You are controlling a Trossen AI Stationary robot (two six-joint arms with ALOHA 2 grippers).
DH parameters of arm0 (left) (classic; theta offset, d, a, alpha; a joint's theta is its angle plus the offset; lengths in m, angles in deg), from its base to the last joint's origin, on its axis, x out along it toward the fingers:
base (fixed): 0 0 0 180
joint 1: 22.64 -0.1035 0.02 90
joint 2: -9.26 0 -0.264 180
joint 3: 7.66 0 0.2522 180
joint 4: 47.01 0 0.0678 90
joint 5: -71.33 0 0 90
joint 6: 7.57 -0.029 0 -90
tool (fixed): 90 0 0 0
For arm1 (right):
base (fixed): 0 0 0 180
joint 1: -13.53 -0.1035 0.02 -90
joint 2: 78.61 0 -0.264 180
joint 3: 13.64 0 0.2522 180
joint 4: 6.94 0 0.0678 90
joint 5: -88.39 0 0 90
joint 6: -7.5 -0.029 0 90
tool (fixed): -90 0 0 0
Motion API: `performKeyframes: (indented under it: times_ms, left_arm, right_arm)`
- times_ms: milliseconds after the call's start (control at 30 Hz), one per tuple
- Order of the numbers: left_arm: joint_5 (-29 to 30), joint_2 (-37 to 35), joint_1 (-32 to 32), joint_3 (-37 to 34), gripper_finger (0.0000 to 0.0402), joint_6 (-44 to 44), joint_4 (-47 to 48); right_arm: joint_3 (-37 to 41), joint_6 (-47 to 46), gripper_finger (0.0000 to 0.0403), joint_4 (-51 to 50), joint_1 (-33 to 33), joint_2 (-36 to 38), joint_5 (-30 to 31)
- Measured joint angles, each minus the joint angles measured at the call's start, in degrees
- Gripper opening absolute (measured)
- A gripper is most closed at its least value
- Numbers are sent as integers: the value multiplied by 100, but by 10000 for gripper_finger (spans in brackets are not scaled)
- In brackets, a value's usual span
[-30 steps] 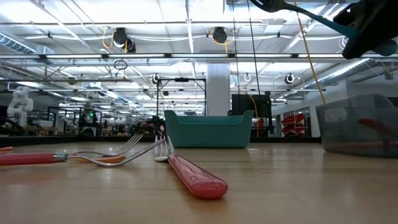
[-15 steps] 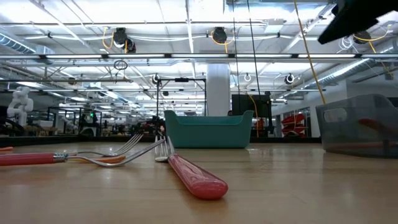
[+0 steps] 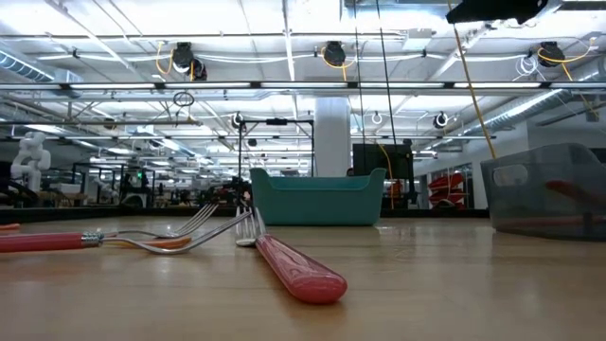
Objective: Sort silverware by color (type)
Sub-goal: Put the blue fork into the white bin
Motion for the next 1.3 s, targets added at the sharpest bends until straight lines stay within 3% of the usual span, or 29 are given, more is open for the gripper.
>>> performKeyframes:
  times_ms: [267,467,633,867,1000,1133,1300]
  left_arm:
    - [706,0,250,462,5,-411,48]
    - [646,7,-221,1072,5,-291,1150]
    - [-68,11,-777,2184,5,-46,2467]
    - [-1575,-103,-1661,3134,5,-728,2921]
    - [-2903,-360,-2374,3203,5,-256,2938]
    - [-3242,-338,-2651,2982,2,-45,3107]
    - [-3313,-330,-2873,1731,1,188,2431]
  right_arm:
    - [16,152,234,500,-1,-177,-333]
    - [16,1077,231,2389,4,-614,-730]
    - [16,1892,231,3594,10,-910,-1084]
    - [16,2641,231,4752,45,-962,-1096]
    - [14,2803,231,4900,34,-951,-1098]
    - [16,2802,231,4724,-73,-951,-1083]
    - [16,2840,231,4510,-216,-743,-1039]
